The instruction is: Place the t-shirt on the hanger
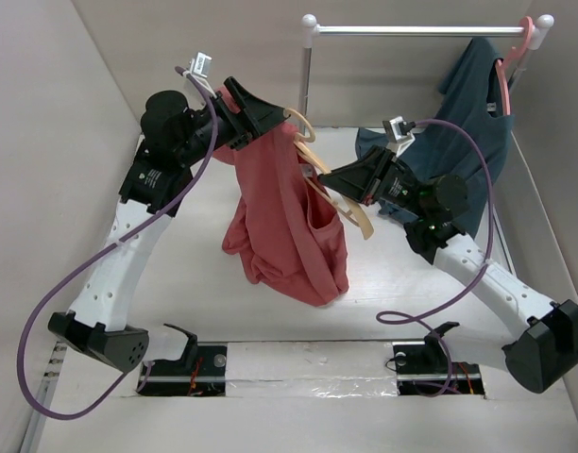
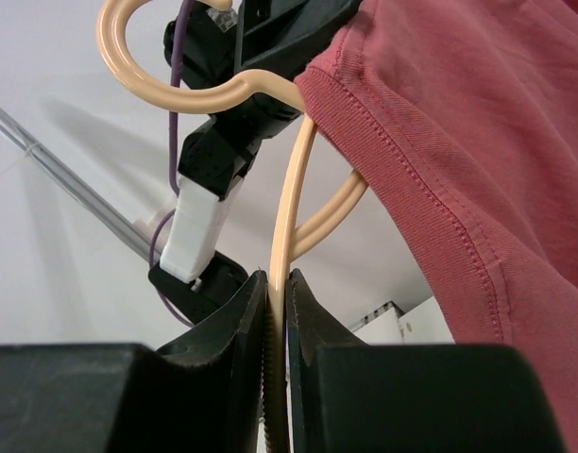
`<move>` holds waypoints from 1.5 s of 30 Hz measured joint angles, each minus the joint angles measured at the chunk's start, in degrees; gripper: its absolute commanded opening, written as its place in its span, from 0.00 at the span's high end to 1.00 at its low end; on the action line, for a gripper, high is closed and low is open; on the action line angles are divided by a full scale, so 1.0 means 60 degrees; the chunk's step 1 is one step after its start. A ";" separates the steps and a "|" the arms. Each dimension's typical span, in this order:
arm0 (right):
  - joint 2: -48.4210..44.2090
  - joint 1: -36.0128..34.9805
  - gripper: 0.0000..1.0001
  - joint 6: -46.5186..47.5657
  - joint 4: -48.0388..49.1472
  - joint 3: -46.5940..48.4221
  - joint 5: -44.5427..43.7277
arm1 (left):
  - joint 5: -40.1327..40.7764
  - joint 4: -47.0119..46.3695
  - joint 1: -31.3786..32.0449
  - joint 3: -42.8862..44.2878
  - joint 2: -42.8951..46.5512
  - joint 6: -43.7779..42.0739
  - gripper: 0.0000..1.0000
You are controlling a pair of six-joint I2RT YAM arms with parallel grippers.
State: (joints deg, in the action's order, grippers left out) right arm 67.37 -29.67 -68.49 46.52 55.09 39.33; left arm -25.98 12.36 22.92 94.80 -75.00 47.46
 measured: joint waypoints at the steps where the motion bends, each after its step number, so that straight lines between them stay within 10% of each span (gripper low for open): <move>1: 0.0047 -0.0062 1.00 0.0066 -0.0033 0.0033 -0.0015 | -0.0036 -0.0146 0.0000 -0.0044 -0.0029 0.0066 0.30; 7: 0.0262 -0.0222 1.00 0.0339 -0.0193 0.0175 -0.0142 | -0.0055 -0.0940 -0.0004 -0.0375 -0.0033 0.0357 0.42; 18: 0.0980 -0.0630 1.00 0.0714 -0.0346 0.0448 -0.0437 | 0.0284 -0.2262 -0.0069 -0.1395 0.0069 0.1224 0.98; 24: 0.1045 -0.0641 1.00 0.0780 -0.0280 0.0528 -0.0444 | 0.0601 -0.2299 -0.0080 -0.1515 0.0288 0.1366 1.00; 30: 0.0867 -0.0699 0.32 0.1362 -0.0903 0.0561 -0.0372 | 0.0765 -0.2204 -0.0062 -0.1792 0.0634 0.1435 1.00; 33: 0.0222 -0.0546 0.22 0.1953 -0.1887 0.0397 -0.0452 | 0.0743 -0.2149 -0.0015 -0.2062 0.0750 0.1464 1.00; 35: -0.0455 -0.0288 0.22 0.2288 -0.2444 0.0113 -0.0412 | 0.0685 -0.2149 -0.0004 -0.2244 0.0765 0.1526 1.00; 39: -0.1996 0.0758 1.00 0.3355 -0.3880 -0.0291 -0.0474 | 0.0608 -0.1989 -0.0004 -0.2331 0.0750 0.1632 1.00; 43: -0.3140 0.1155 0.95 0.4637 -0.5570 -0.0849 -0.0732 | 0.0583 -0.2000 -0.0004 -0.2331 0.0750 0.1719 1.00; 45: -0.3461 0.0976 0.59 0.5286 -0.6510 -0.1147 -0.0962 | 0.0550 -0.1996 -0.0004 -0.2328 0.0750 0.1789 1.00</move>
State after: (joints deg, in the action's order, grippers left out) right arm 46.61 -23.81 -36.77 7.46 48.21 33.56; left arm -22.68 0.38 22.90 80.84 -70.50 58.19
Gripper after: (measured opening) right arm 0.119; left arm 0.115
